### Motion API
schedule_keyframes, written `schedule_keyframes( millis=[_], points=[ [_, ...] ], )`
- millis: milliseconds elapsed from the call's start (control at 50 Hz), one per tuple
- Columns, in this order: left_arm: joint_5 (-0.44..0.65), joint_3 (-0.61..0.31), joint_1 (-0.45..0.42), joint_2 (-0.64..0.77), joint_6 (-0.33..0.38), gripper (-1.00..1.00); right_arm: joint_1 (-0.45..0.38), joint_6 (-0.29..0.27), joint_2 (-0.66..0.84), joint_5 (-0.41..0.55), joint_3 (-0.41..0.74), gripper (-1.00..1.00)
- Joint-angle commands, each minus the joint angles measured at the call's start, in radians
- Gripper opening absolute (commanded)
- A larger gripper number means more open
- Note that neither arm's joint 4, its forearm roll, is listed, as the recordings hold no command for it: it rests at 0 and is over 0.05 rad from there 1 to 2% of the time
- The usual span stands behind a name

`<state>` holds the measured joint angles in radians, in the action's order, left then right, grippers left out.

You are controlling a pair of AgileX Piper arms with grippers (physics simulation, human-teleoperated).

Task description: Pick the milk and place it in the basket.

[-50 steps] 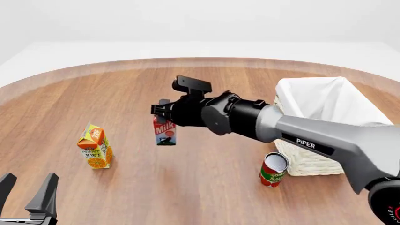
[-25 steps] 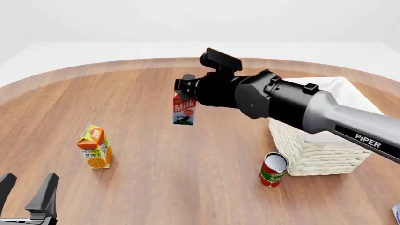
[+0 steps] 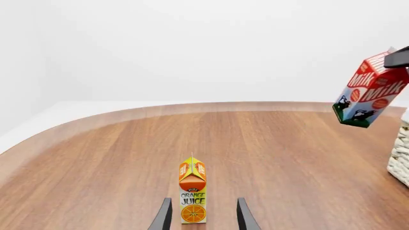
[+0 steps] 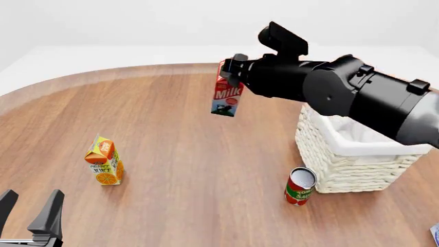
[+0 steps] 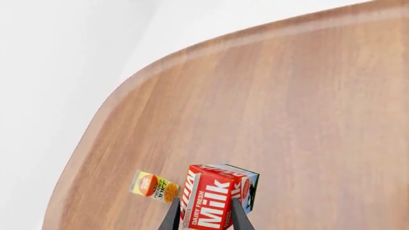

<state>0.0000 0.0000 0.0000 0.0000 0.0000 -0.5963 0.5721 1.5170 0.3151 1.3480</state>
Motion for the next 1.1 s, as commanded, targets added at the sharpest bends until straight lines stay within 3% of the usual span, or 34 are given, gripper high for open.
schedule_keyframes(
  millis=[20, 620, 1100],
  points=[
    [0.000, 0.000, 0.000, 0.000, 0.000, 1.00, 0.042, 0.004, -0.086, 0.016, 0.009, -1.00],
    [0.000, 0.000, 0.000, 0.000, 0.000, 1.00, 0.190, 0.004, -0.230, 0.024, -0.074, -1.00],
    [0.000, 0.000, 0.000, 0.000, 0.000, 1.00, 0.332, 0.039, -0.327, 0.035, -0.132, -1.00]
  ],
)
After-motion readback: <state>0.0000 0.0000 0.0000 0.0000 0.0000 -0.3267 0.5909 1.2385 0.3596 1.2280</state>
